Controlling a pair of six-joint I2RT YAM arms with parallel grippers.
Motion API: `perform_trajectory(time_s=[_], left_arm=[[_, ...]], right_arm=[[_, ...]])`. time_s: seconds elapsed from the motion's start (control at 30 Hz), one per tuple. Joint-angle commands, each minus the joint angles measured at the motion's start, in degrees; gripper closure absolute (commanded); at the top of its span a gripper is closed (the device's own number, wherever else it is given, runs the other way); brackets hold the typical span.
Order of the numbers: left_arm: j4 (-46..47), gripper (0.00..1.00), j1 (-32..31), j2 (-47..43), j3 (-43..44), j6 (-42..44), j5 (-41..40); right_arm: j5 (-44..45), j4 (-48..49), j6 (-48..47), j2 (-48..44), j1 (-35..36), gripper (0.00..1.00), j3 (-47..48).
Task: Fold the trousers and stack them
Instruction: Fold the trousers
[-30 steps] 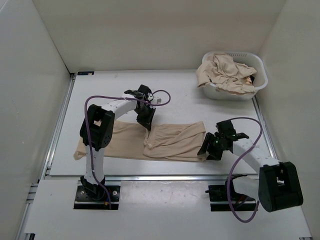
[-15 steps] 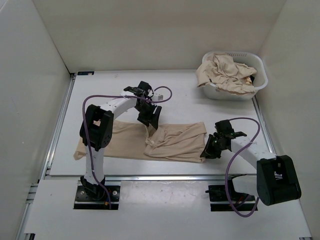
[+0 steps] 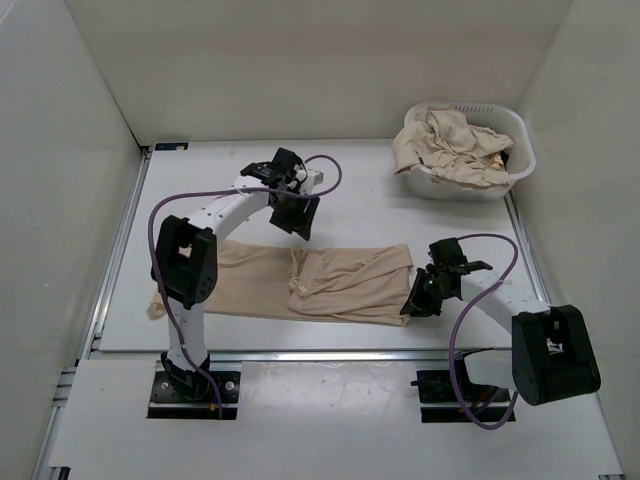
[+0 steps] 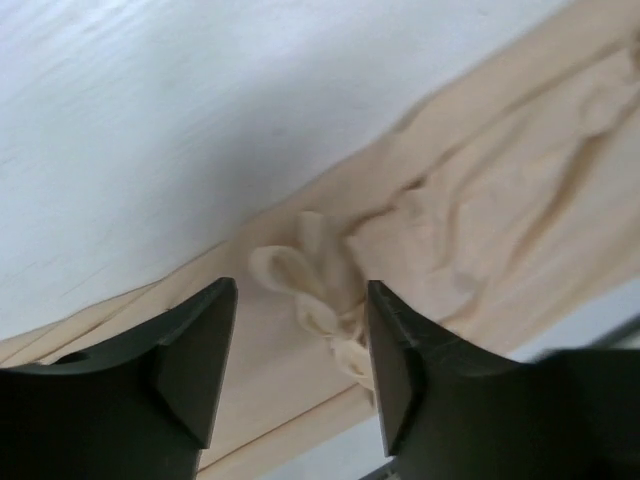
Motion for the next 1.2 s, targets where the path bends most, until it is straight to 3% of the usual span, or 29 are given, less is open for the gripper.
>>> perform_trajectory(time_s=[0.0, 0.03, 0.07, 0.2, 0.27, 0.4, 0.43, 0.47, 0.57, 0.77, 0.9, 0.93, 1.0, 1.03, 1.07, 1.17], left_arm=[[0.09, 0.34, -3.34, -2.67, 1.13, -0.03, 6.80], [0.09, 0.25, -3.34, -1.71, 0.52, -0.03, 8.73], [0.09, 0.24, -3.34, -0.91, 0.51, -0.03, 8.75], [-2.01, 0.22, -3.34, 4.53, 0.51, -0.03, 5.51], [-3.25, 0.24, -3.34, 7.35, 1.13, -0.03, 7.86], [-3.25, 0.54, -3.34, 8.85, 1.74, -0.03, 8.93], [-3.77, 0.76, -3.34, 8.85, 2.26, -0.03, 8.41], [-3.77, 0.86, -3.34, 8.85, 2.27, -0.03, 8.40], [-3.77, 0.86, -3.34, 6.93, 1.66, -0.03, 7.18], [-3.25, 0.86, -2.28, 4.29, 1.04, -0.03, -2.58], [-3.25, 0.86, -2.28, 4.28, -0.19, -0.03, -3.29], [-3.25, 0.86, -2.28, 4.28, -0.80, -0.03, -2.68], [-3.25, 0.86, -2.28, 4.80, -1.33, -0.03, -1.89], [-3.25, 0.83, -2.28, 4.81, -1.33, -0.03, -1.36], [-3.25, 0.79, -2.28, 4.81, -1.33, -0.03, -1.36], [-3.25, 0.62, -2.28, 4.29, -1.33, -0.03, -0.83]], right_arm=[[2.53, -1.58, -1.32, 1.29, 0.31, 0.82, 0.26], [2.53, -1.58, -1.32, 1.29, 0.31, 0.82, 0.26], [2.53, -1.58, -1.32, 1.82, 0.31, 0.82, 0.26], [2.53, -1.58, -1.32, 2.34, 0.31, 0.84, 0.26], [2.53, -1.58, -1.32, 2.35, 0.31, 0.85, 0.26], [2.53, -1.58, -1.32, 2.35, 0.31, 0.94, 0.26], [2.53, -1.58, -1.32, 2.35, 0.31, 0.98, 0.26], [2.53, -2.28, -1.32, 1.74, 0.31, 1.00, 0.26], [2.53, -3.77, -2.47, 0.60, 0.31, 1.00, -0.97], [2.53, -6.76, -4.83, -2.31, 0.31, 1.00, -1.50], [2.53, -7.30, -6.06, -2.84, 0.31, 1.00, -1.50], [1.83, -7.30, -6.77, -2.84, 0.31, 0.95, -1.50], [1.30, -7.30, -8.17, -2.84, 0.31, 0.76, -0.80], [1.30, -8.52, -8.79, -2.84, 0.31, 0.61, 1.03], [1.30, -9.14, -9.49, -2.84, 0.31, 0.35, 2.01], [2.00, -10.29, -12.57, -3.45, -0.22, 0.20, 5.61]])
